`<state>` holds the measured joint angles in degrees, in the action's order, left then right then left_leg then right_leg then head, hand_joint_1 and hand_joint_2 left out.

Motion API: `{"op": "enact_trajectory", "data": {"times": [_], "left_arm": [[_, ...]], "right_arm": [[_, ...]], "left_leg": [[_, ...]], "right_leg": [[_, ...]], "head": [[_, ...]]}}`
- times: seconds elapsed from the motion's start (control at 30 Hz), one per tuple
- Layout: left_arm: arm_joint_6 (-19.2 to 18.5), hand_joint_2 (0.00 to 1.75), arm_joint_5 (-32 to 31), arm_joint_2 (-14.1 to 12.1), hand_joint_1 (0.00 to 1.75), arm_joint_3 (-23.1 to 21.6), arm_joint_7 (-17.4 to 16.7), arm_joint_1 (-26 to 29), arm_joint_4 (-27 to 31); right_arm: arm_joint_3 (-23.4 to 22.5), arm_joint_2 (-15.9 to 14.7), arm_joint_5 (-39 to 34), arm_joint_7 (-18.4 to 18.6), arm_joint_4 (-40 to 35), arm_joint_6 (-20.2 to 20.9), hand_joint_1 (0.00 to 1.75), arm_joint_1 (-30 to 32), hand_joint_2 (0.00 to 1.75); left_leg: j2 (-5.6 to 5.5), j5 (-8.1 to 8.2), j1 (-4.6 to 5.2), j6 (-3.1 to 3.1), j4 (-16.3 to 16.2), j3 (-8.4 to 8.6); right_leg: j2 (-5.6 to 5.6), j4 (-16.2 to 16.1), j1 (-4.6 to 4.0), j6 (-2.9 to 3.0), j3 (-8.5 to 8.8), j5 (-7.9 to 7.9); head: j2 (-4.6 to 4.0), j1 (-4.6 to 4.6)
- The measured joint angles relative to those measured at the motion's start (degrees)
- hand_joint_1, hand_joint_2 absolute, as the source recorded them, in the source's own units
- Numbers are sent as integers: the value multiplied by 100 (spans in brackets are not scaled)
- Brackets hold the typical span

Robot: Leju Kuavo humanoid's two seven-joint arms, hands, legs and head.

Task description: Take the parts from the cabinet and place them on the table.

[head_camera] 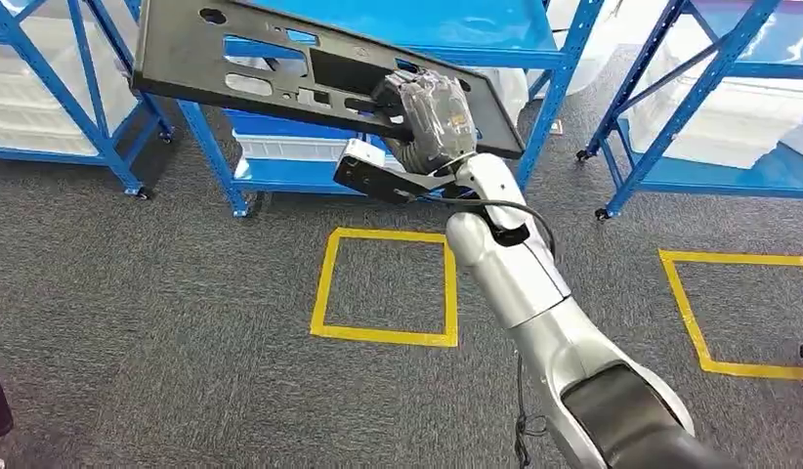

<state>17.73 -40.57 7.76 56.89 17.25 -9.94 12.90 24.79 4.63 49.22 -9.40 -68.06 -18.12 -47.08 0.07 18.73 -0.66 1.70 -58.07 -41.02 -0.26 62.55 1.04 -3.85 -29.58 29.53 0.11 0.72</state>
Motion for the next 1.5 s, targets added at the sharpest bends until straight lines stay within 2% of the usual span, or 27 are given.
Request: {"op": "enact_trajectory", "data": {"times": [0.03, 0.13, 0.17, 0.2, 0.27, 0.3, 0.33, 0.4, 0.47, 0.5, 0.53, 0.57, 0.67, 0.7, 0.73, 0.83, 0.9, 0.97, 1.1, 1.13, 1.17, 1.27, 1.3, 1.33, 1.37, 1.43, 1.5], "left_arm": [[4, 175, 39, -2, 0, 4, 82, 6, 0], [157, 175, 96, -2, 0, 63, 243, 23, -2], [199, 175, 96, -13, 0, 85, 234, 36, -2], [216, 175, 90, -22, 0, 92, 225, 53, -2], [249, 175, 85, -24, 0, 96, 212, 106, -2], [269, 175, 87, -44, 0, 109, 232, 137, -2], [269, 175, 92, -52, 0, 131, 275, 176, -2], [260, 175, 120, -92, 0, 153, 352, 276, -2], [258, 175, 157, -122, 0, 179, 372, 341, -2], [260, 175, 157, -127, 0, 181, 378, 348, -2], [258, 175, 157, -125, 0, 184, 378, 341, -9], [262, 175, 157, -140, 0, 194, 378, 345, -9], [265, 175, 157, -144, 0, 236, 378, 356, -13], [267, 175, 157, -140, 0, 240, 378, 361, -15], [267, 175, 157, -142, 0, 243, 378, 361, -15], [284, 175, 157, -151, 0, 262, 369, 366, -15], [304, 175, 157, -149, 0, 278, 325, 386, -20], [328, 175, 157, -149, 0, 284, 288, 392, -22], [330, 175, 155, -149, 0, 284, 284, 392, -22], [341, 175, 138, -153, 0, 286, 262, 391, -22], [352, 175, 87, -188, 0, 286, 245, 397, -24], [352, 175, 63, -238, 0, 286, 240, 394, -26], [352, 175, 61, -249, 0, 286, 240, 394, -26], [352, 175, 50, -249, 0, 286, 236, 391, -28], [354, 175, 46, -245, 0, 286, 232, 388, -28], [354, 175, 37, -258, 0, 286, 227, 381, -28], [356, 175, 31, -245, 0, 286, 216, 384, -35]], "right_arm": [[11, 45, -31, -28, 9, -11, 175, -22, 175], [22, 92, -127, -120, 85, -57, 175, -96, 175], [28, 98, -129, -135, 118, -70, 175, -114, 175], [37, 129, -131, -142, 159, -74, 175, -138, 175], [46, 179, -131, -142, 208, -111, 175, -157, 175], [50, 188, -131, -151, 227, -144, 175, -162, 175], [55, 188, -138, -172, 255, -168, 175, -162, 175], [65, 188, -172, -221, 328, -177, 175, -153, 175], [76, 190, -192, -273, 376, -195, 175, -168, 175], [87, 199, -197, -295, 400, -216, 175, -192, 175], [94, 212, -197, -306, 415, -238, 175, -222, 175], [103, 234, -199, -310, 439, -251, 175, -241, 175], [140, 247, -201, -319, 485, -267, 175, -259, 175], [138, 243, -199, -319, 505, -269, 175, -259, 175], [140, 243, -201, -319, 518, -269, 175, -269, 175], [146, 238, -199, -321, 566, -284, 175, -275, 175], [157, 234, -135, -321, 610, -306, 175, -268, 175], [168, 236, -98, -321, 636, -328, 175, -269, 175], [170, 236, -92, -321, 638, -330, 175, -269, 175], [183, 249, -50, -321, 642, -347, 175, -288, 175], [221, 269, 120, -238, 686, -374, 175, -294, 175], [232, 267, 153, -201, 702, -374, 175, -323, 175], [236, 273, 175, -197, 699, -374, 175, -333, 175], [245, 258, 188, -192, 717, -374, 175, -337, 175], [251, 251, 188, -192, 723, -387, 175, -369, 175], [258, 214, 192, -190, 741, -402, 175, -392, 175], [271, 181, 197, -183, 774, -404, 175, -358, 175]], "left_leg": [[-8, -50, 26, -42, 2, -53], [12, -220, 5, -153, 106, -27], [9, -267, -1, -192, 137, -40], [-6, -53, -35, -218, 36, -97], [-12, 694, -53, -283, -599, -274], [-15, 958, -56, -320, -1084, -406], [-16, 1067, -61, -352, -1487, -501], [-14, 879, -104, -391, -1659, -387], [-6, 613, -151, -428, -806, 270], [-2, 652, -177, -456, -297, 607], [-25, 790, -138, -446, -142, 749], [-39, 745, -119, -351, -158, 674], [-25, 703, -83, -194, -95, 640], [-6, 653, -98, -119, -56, 635], [-6, 618, -89, -62, -45, 608], [0, 534, -61, 23, -46, 475], [-2, 477, -41, 17, -48, 416], [-8, 437, -36, -7, -48, 388], [-9, 432, -36, -11, -49, 387], [-11, 386, -21, -68, -59, 364], [4, 341, -15, -22, -46, 313], [-8, 269, 8, 38, 46, 311], [-15, 172, 5, 125, 266, 439], [-8, 28, -71, 83, 531, 581], [-7, -60, -78, 110, 658, 632], [-28, -117, -121, 48, 690, 590], [-77, -163, -179, -45, 677, 501]], "right_leg": [[-1, -528, -68, 81, 345, 233], [12, -535, -124, 253, 176, 181], [5, -566, -46, 322, 166, 99], [-17, -567, 14, 357, 167, 34], [-16, -562, 18, 458, 48, -87], [-14, -554, 18, 452, -19, -141], [-14, -550, 17, 436, -76, -182], [-15, -542, 29, 390, -177, -246], [-12, -479, 66, 348, -245, -269], [-20, -430, 61, 341, -272, -265], [-23, -405, 18, 307, -345, -270], [-24, -401, 7, 269, -348, -290], [-23, -422, -38, 148, -373, -353], [-21, -337, 18, 140, -447, -277], [-13, -118, -2, 180, -553, -118], [-1, 1237, 0, 254, -1136, 459], [0, 1308, 0, 193, -1091, 447], [0, 603, -10, 132, -658, 212], [0, 500, -11, 127, -596, 181], [-3, -434, -16, 160, -103, 34], [18, -462, -40, 281, -116, -76], [15, -549, 25, 197, -112, -179], [14, -657, -35, 183, -54, -227], [10, -615, -28, 199, -71, -199], [21, -440, -28, 233, -160, -43], [28, 344, -5, 256, -532, 333], [28, 921, 78, 158, -825, 506]], "head": [[0, 0], [0, -22], [0, -20], [0, -24], [0, -31], [0, -31], [0, -31], [0, -33], [0, -33], [0, -33], [0, -42], [0, -11], [0, -9], [0, -15], [0, 0], [0, 11], [0, 11], [0, 11], [0, 11], [0, 11], [0, 4], [0, -2], [0, -4], [0, 11], [0, 13], [0, 15], [0, 15]]}}
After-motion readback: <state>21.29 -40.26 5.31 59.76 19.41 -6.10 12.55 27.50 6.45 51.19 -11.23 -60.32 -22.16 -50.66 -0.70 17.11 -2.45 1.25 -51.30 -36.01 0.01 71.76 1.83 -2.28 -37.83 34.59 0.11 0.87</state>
